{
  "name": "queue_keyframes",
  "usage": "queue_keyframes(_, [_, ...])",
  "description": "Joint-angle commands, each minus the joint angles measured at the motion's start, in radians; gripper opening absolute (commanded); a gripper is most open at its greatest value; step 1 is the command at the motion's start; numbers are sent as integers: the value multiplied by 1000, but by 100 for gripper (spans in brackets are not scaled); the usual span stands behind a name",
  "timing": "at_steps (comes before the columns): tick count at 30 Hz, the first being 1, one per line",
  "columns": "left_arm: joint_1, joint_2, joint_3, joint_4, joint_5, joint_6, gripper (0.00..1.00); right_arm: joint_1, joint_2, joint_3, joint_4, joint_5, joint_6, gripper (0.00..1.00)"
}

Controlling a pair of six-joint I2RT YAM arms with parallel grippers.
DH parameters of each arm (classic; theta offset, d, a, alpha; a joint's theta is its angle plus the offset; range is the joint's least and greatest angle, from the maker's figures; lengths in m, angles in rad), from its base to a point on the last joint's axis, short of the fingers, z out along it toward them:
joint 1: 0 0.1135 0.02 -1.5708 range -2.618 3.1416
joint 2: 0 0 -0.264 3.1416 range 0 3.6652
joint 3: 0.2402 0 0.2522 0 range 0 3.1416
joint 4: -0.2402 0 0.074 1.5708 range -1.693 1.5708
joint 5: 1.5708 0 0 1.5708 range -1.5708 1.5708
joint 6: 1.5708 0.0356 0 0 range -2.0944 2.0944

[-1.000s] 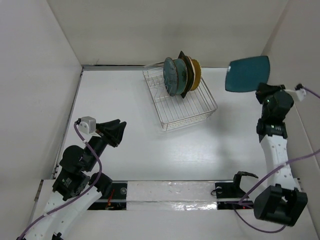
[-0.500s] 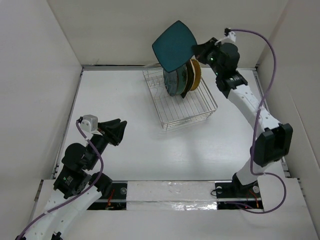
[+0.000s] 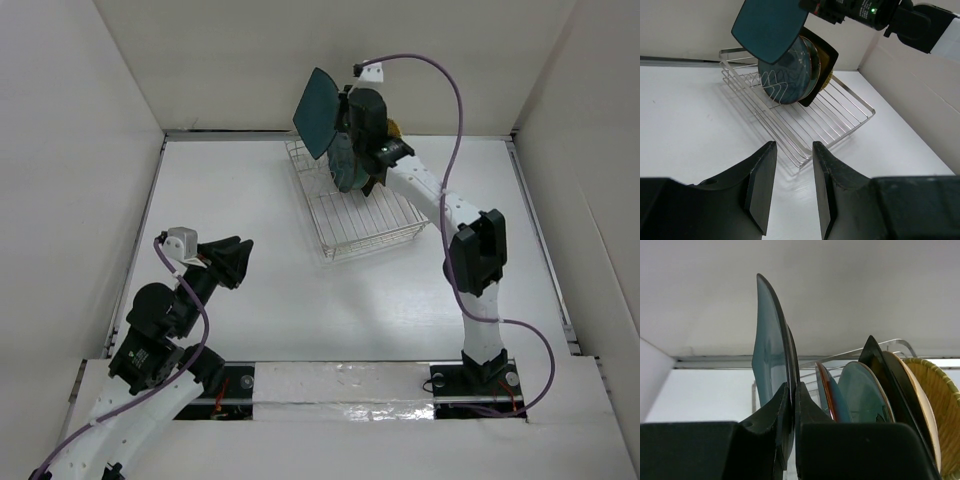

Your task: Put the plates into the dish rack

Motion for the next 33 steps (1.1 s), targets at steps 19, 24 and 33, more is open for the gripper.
queue_keyframes(19, [-1,16,-6,36,-19,2,31,153,-37,-144,416,288,-385,0])
queue_keyframes(24, [-1,19,-6,35,-19,2,31,183,-35,-221,444,291,-378,0])
queue_keyframes(33, [-1,28,-6,33,-25,3,31,234,-37,-399,533,322,-303,0])
